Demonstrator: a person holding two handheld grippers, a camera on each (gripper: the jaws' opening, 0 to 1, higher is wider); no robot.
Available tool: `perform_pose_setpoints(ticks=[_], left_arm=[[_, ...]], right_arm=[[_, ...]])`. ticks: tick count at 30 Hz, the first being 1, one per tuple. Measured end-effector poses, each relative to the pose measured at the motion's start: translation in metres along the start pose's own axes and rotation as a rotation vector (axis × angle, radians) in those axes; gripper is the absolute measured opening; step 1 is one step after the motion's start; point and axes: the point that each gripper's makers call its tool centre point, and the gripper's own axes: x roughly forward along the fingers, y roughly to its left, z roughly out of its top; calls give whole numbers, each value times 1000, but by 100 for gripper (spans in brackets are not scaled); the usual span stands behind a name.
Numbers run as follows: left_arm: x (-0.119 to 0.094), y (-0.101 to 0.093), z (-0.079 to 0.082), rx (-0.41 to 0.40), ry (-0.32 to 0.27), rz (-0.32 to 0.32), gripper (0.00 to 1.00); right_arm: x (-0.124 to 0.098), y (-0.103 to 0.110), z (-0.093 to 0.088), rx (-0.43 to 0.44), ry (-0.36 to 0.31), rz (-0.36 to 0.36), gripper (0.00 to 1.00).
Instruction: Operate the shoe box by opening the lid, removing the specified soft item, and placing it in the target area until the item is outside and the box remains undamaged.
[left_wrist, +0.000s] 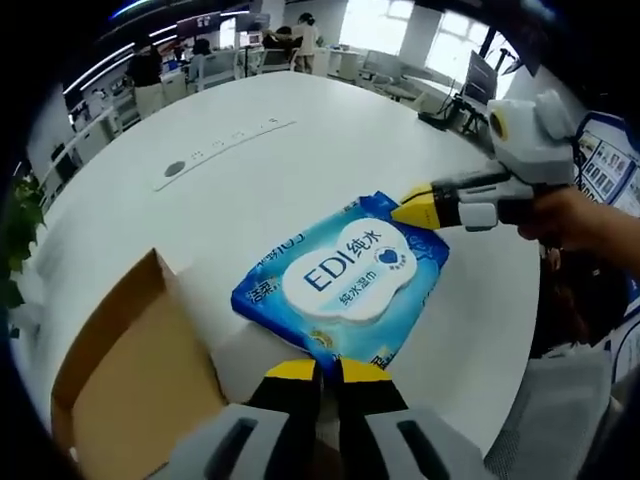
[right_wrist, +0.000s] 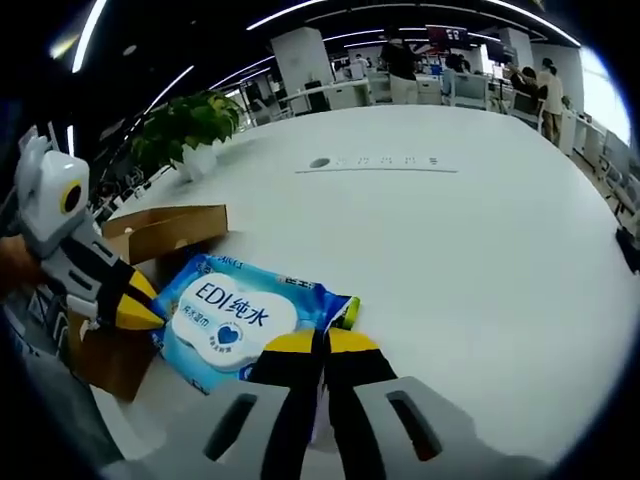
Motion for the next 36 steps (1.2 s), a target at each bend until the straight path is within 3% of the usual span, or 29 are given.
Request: perform_pose_setpoints(ticks=[6, 11, 15, 21, 36], left_arm=[[-2, -2, -1, 25, -14, 13, 10], [-7, -8, 0, 26, -37, -19, 20], [-14, -8, 2, 8, -72, -18, 21], [-29, -13, 7, 11, -141, -36, 26], [-71, -19, 4, 2, -231, -56, 32]], right_arm=[[-3, -3, -2, -11, 5, -15, 5], [-13, -7, 0, -15, -2, -34, 7], [-23, -5, 0, -47, -2, -32, 9], [-37, 2, 1, -86, 9, -19, 15], [-65, 34, 7, -167, 6, 15, 26]])
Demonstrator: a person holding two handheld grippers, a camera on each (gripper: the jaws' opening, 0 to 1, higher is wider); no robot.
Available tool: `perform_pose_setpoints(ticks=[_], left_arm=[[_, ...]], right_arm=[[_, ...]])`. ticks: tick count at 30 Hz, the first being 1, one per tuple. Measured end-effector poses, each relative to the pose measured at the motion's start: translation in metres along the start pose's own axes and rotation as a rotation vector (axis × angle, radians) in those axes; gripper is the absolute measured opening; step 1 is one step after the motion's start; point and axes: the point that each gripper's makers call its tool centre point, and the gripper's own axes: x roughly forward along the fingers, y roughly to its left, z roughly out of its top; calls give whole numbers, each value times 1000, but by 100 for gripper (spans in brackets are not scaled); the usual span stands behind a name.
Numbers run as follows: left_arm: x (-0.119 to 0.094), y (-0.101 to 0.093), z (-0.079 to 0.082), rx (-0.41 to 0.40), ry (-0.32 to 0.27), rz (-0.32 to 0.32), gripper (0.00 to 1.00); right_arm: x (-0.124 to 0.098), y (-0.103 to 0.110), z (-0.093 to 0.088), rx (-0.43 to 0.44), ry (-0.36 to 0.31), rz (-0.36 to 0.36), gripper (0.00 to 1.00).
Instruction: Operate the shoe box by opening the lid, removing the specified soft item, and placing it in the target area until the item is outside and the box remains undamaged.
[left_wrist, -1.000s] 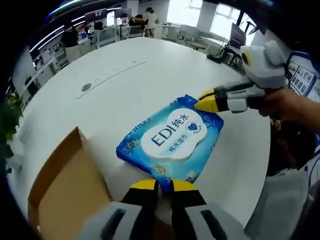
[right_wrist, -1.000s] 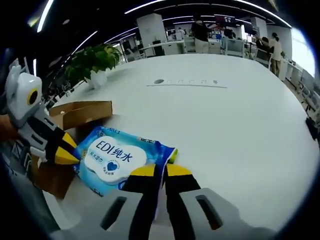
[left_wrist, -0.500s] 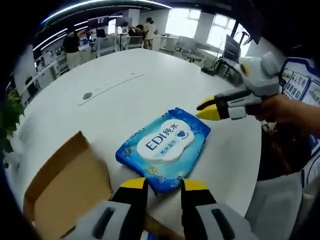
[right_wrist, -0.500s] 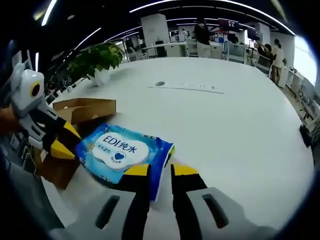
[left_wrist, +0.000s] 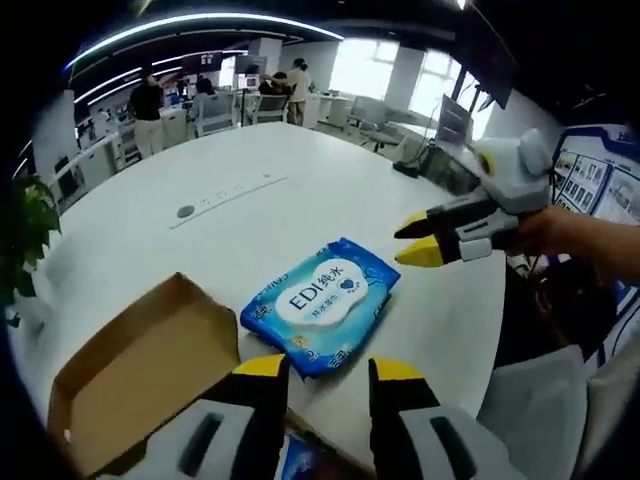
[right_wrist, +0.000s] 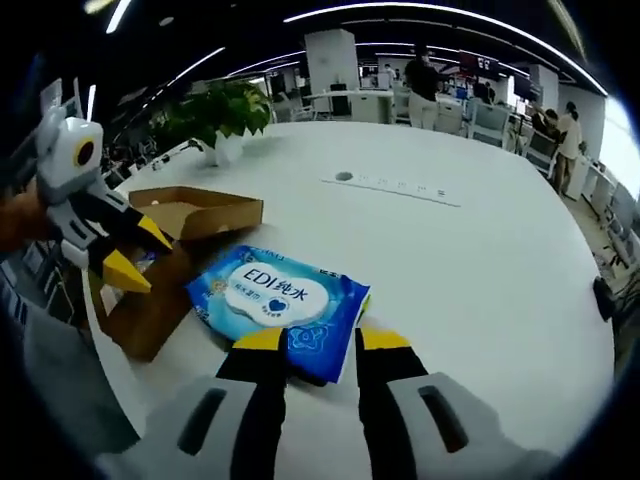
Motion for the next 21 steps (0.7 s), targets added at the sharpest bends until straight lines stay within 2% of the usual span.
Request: perform_pose_setpoints(ticks=[7, 21], left_arm=[[-18, 4, -4, -15, -36, 10, 33], [-53, 24, -31, -34, -52, 38, 38]], right_arm=[[-10, 17, 8, -37, -7, 26, 29], [-23, 57, 30, -122, -28, 93, 36]])
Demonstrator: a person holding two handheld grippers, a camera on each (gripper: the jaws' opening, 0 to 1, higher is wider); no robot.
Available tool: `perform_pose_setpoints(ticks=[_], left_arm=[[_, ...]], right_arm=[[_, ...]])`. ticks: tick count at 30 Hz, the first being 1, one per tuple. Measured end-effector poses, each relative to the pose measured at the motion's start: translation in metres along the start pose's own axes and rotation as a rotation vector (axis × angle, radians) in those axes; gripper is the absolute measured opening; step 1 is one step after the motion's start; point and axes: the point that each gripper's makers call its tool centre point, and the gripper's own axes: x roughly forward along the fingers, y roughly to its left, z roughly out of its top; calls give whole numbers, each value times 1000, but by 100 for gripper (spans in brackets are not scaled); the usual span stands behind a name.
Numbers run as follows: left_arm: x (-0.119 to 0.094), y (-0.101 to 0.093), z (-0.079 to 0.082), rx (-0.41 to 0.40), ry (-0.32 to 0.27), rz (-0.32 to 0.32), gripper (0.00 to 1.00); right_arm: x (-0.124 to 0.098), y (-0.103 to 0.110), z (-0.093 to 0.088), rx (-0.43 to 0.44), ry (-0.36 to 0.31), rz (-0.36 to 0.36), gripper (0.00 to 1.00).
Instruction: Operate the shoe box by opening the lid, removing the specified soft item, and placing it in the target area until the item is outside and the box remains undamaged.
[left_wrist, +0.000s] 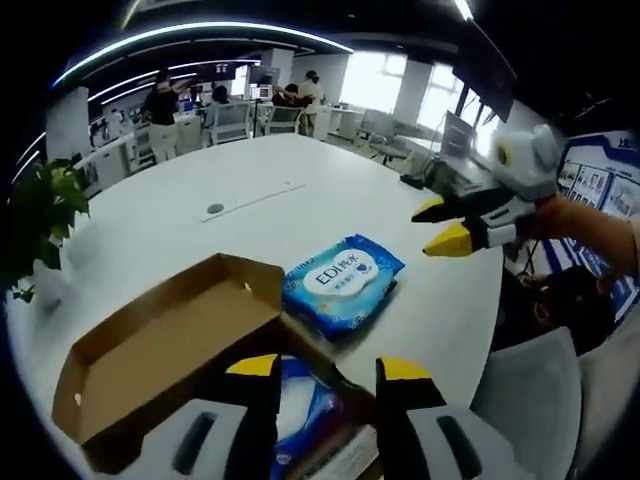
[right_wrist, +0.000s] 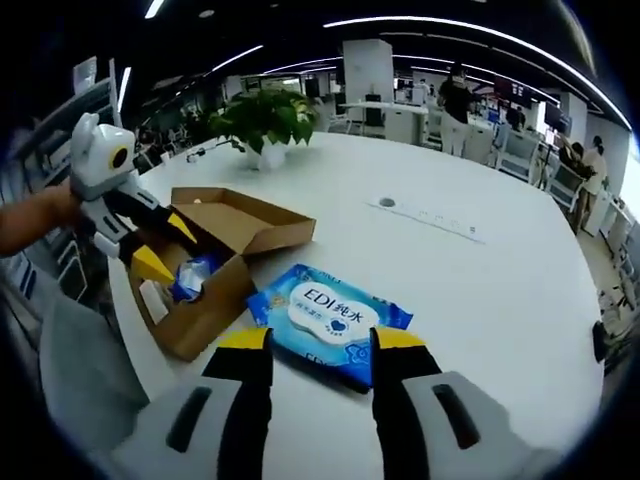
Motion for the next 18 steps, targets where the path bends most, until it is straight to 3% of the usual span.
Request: perform_pose_setpoints(ticks=[18], left_arm=[[-32, 30, -34, -40, 11, 56, 38]], right_arm=[[20, 49, 20, -119, 23, 119, 39]])
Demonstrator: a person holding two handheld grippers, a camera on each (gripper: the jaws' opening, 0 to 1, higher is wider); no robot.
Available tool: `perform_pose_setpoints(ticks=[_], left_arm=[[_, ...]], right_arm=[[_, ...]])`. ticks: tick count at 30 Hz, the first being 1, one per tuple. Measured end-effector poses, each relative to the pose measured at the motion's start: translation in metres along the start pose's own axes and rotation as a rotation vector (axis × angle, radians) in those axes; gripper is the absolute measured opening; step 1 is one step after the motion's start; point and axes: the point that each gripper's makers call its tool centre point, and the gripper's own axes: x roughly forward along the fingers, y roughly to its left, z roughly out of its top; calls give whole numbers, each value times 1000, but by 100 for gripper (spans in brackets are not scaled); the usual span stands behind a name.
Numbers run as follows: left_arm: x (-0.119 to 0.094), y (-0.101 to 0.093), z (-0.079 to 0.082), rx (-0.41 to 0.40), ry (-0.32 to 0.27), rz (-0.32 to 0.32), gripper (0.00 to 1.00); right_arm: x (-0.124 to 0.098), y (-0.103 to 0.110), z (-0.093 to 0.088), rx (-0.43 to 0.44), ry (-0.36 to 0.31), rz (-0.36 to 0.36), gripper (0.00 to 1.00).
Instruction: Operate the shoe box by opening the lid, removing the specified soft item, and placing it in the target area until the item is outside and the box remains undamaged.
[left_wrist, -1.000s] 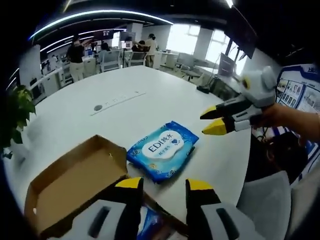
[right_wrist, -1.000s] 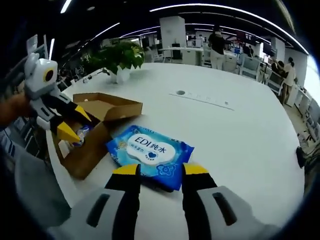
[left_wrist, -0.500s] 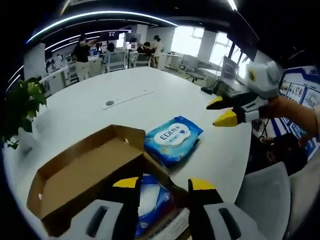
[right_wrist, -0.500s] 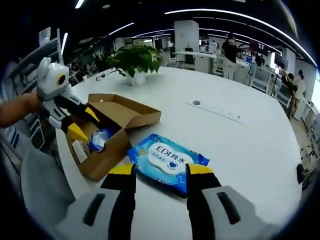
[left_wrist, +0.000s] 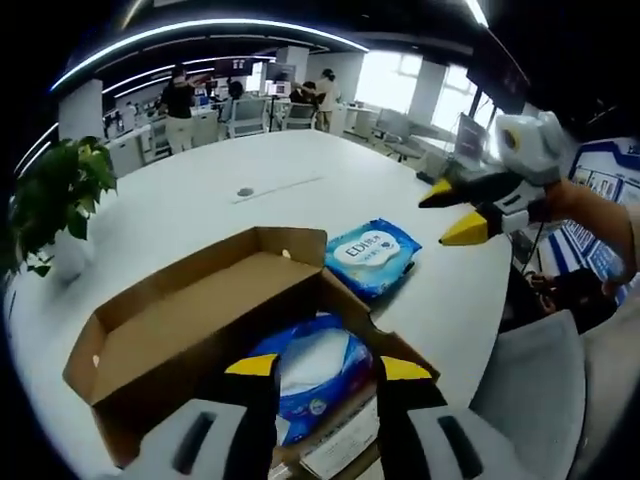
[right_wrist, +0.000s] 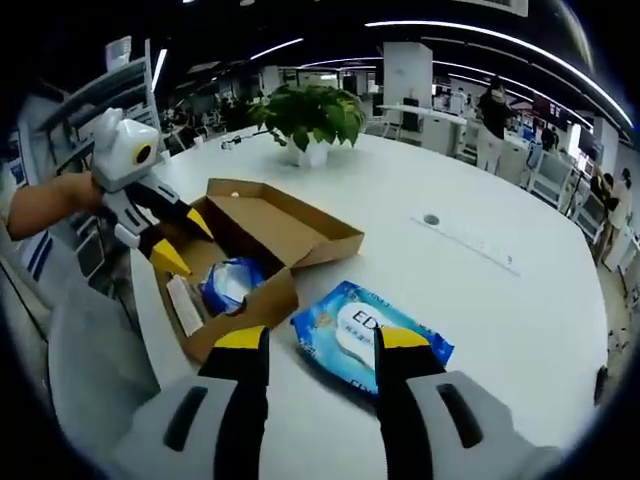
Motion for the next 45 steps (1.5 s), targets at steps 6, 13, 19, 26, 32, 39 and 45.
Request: perform_pose_setpoints(ticks=[6, 13, 19, 26, 32, 39, 45], left_arm=[[-6, 14, -12, -20, 5, 39, 34], [-9, 18, -21, -12, 14, 29, 32], [-7, 19, -25, 10, 17, 1, 27], [0, 11, -30, 77, 46, -70, 26], [7, 8, -31, 118, 66, -119, 24], [15, 4, -29, 174, 81, -158, 19], [25, -2, -26, 237, 97, -192, 13]], right_arm=[[14, 14, 10, -39, 3, 38, 39], [31, 29, 17, -80, 15, 80, 38], [46, 42, 21, -117, 31, 116, 36], [63, 53, 24, -149, 44, 142, 34], [78, 61, 23, -167, 58, 166, 31], [92, 70, 19, -193, 81, 192, 28], [105, 78, 18, -239, 105, 212, 25]])
